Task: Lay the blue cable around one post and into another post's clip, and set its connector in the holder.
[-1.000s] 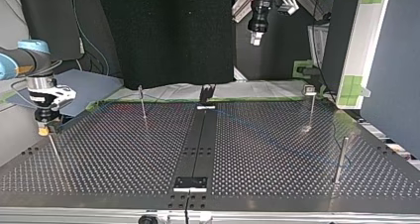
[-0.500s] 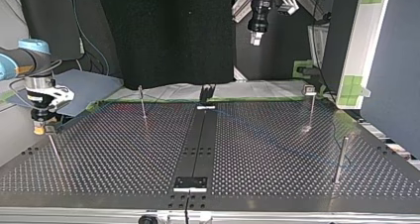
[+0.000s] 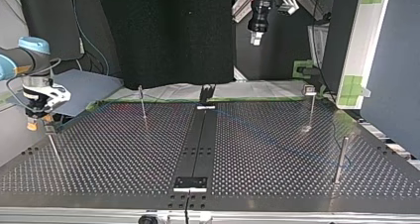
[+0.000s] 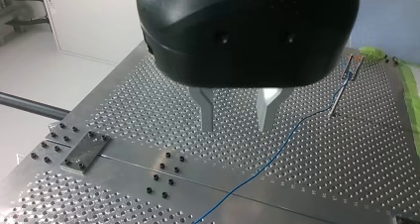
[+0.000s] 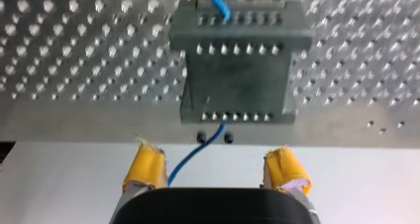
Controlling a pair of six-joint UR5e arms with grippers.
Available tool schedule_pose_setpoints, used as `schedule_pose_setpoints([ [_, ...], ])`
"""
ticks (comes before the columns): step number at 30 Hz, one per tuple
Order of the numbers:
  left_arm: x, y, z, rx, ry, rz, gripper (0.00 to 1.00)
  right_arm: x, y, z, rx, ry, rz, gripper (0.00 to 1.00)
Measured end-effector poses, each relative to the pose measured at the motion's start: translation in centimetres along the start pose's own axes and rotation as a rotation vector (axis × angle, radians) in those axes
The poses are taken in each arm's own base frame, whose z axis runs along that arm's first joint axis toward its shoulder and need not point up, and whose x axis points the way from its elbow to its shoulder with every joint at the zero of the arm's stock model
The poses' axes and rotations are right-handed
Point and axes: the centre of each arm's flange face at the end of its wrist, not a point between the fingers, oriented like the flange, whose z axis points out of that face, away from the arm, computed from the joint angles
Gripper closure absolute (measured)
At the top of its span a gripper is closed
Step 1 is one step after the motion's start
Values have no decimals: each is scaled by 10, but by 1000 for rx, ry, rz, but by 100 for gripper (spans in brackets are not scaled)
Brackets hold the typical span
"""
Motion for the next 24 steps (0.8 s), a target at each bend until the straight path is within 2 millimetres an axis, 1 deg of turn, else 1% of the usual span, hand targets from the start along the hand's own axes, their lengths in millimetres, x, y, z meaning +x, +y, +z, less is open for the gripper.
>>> schedule_pose_setpoints([
  [7, 0, 0, 0, 0, 1, 0, 0, 3, 2, -10, -58, -24, 0, 1],
  [12, 0, 0, 0, 2, 1, 0, 0, 15, 2, -23, -101, 8, 9, 1],
  [14, 0, 0, 0, 3, 0, 0, 0, 19, -1, -29, -110, 26, 13, 1],
  [16, 0, 0, 0, 3, 0, 0, 0, 24, -7, -35, -101, 44, 15, 1],
  [19, 0, 0, 0, 4, 2, 0, 0, 32, -25, -45, -59, 73, 20, 1],
  [24, 1, 0, -1, 4, 3, -1, 0, 42, -62, -67, 29, 112, -2, 1],
])
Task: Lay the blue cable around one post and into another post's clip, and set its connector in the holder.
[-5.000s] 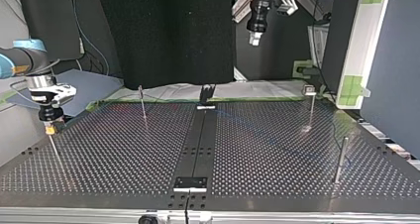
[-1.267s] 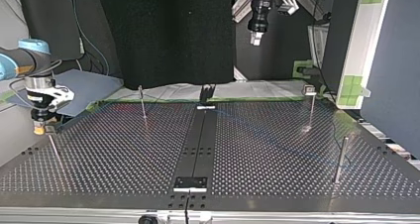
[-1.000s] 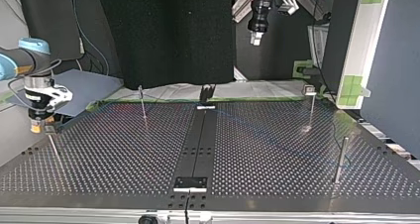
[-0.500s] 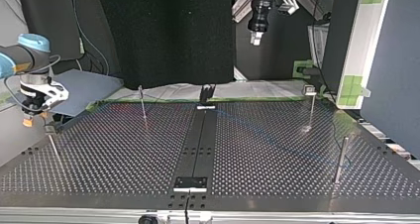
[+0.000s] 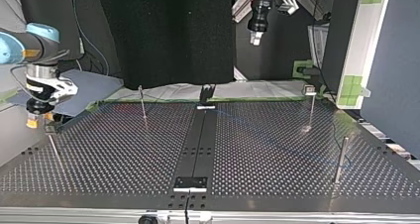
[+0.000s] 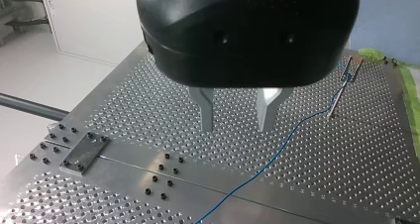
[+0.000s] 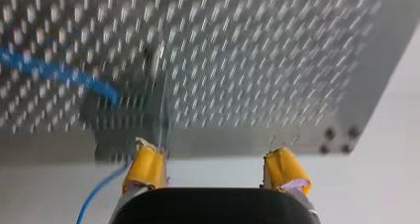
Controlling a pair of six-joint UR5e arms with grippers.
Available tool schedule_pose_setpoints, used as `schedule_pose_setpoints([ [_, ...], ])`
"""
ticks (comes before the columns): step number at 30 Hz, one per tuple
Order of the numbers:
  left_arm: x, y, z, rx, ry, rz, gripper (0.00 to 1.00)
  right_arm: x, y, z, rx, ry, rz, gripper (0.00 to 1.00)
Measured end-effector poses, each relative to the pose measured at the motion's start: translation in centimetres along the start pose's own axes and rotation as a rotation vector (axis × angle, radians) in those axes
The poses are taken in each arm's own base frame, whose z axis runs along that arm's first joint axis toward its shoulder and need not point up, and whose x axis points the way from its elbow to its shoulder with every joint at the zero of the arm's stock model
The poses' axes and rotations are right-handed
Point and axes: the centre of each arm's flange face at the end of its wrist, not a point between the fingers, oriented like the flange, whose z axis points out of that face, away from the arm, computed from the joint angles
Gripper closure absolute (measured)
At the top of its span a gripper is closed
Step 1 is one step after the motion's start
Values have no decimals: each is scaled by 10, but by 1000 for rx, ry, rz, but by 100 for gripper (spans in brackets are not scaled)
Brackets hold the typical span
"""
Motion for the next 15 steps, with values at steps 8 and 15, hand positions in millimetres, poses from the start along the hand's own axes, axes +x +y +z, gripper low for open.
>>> schedule_pose_setpoints([
  [8, 0, 0, 0, 1, -3, -3, 0, 0, -48, -42, 28, -37, -22, 1],
  [15, -2, -1, 2, 3, -21, -6, 0, -15, -76, -63, 30, -76, -57, 1],
])
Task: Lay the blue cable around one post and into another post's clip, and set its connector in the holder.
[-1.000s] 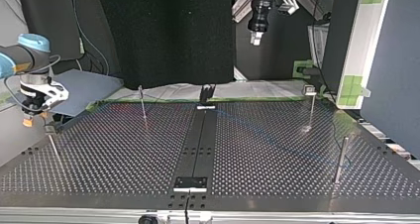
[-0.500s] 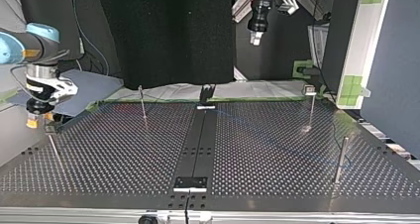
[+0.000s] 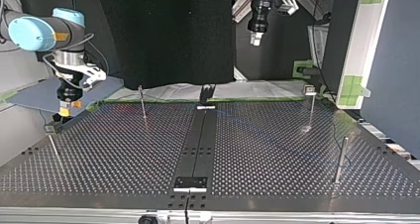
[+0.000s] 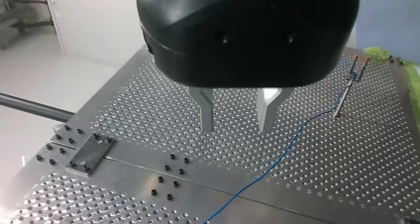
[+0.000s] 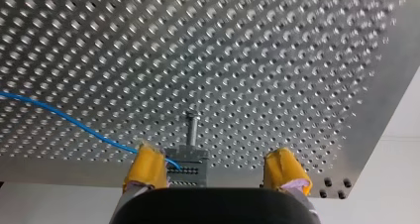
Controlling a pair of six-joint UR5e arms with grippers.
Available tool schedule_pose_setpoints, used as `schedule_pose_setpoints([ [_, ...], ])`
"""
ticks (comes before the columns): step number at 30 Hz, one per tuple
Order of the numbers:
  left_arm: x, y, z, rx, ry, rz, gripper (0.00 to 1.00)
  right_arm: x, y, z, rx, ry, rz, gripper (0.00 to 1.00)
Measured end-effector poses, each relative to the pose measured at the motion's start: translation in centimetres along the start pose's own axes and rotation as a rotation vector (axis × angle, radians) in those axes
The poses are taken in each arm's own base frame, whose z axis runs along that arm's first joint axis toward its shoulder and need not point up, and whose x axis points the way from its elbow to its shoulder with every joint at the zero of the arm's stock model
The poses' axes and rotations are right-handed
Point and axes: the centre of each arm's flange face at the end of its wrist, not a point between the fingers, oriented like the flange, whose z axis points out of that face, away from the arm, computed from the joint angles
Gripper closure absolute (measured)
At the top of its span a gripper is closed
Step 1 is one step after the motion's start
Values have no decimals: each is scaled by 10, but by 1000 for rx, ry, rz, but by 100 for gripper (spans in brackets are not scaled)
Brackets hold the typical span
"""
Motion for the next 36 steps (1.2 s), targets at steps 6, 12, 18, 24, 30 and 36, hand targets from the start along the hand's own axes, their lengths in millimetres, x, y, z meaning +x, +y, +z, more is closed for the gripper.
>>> schedule_pose_setpoints([
  [6, -5, -1, 5, -10, -53, -16, 0, -22, -28, -19, 1, -12, -50, 1],
  [12, -15, -4, 17, -43, -105, -30, 0, -48, -53, -37, 4, -56, -69, 1],
  [18, -23, -7, 29, -85, -125, 5, 0, -71, -78, -41, 7, -81, -101, 1],
  [24, -21, -7, 35, -101, -92, 41, 0, -95, -110, -44, 9, -98, -123, 1],
  [30, -10, -9, 49, -106, -63, 63, 0, -120, -142, -57, 53, -132, -144, 1],
  [36, 7, -7, 53, -110, -36, 77, 0, -125, -175, -77, 130, -142, -152, 1],
])
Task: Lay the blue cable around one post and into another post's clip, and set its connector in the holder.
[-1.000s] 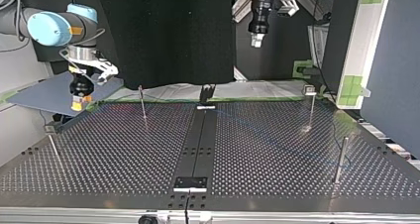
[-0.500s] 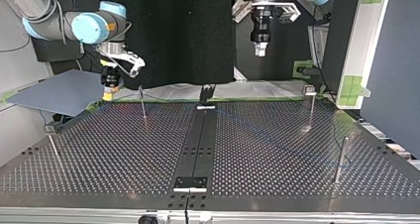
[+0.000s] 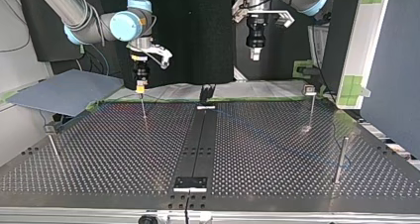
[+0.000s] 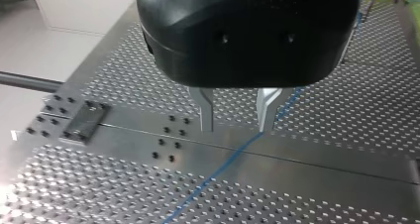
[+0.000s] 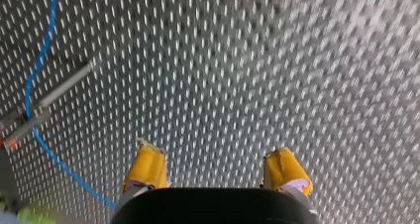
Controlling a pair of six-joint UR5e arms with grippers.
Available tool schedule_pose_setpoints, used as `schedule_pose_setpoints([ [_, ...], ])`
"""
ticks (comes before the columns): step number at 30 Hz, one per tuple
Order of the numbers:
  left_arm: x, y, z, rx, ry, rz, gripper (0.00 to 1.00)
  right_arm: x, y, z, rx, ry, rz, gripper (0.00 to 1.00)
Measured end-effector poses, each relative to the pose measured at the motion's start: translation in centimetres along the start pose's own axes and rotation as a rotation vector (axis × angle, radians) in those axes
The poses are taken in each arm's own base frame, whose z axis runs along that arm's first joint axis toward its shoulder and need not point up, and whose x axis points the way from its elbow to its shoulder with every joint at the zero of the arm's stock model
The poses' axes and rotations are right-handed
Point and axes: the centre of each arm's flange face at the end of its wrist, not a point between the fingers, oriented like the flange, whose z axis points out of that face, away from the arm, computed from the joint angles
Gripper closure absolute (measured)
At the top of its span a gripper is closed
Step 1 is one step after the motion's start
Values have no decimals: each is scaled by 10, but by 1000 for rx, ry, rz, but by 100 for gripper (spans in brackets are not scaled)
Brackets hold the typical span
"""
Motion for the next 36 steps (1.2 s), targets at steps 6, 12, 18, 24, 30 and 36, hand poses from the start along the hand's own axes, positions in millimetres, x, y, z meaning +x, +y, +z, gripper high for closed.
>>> schedule_pose_setpoints([
  [6, 8, 4, 0, -19, 20, 12, 0, 3, -33, -17, 76, 11, 23, 1],
  [12, 9, 8, -1, -51, 26, 20, 0, 5, -58, -35, 96, 9, 44, 1],
  [18, 9, 9, -1, -57, 26, 21, 0, 1, -84, -59, 141, -21, 27, 1],
  [24, 10, 9, -2, -57, 30, 23, 0, -3, -105, -79, 187, -30, 6, 1],
  [30, 10, 10, -2, -61, 36, 25, 0, -10, -128, -105, 244, -29, -10, 1],
  [36, 12, 12, -4, -70, 57, 34, 0, -13, -151, -130, 300, -33, -30, 1],
])
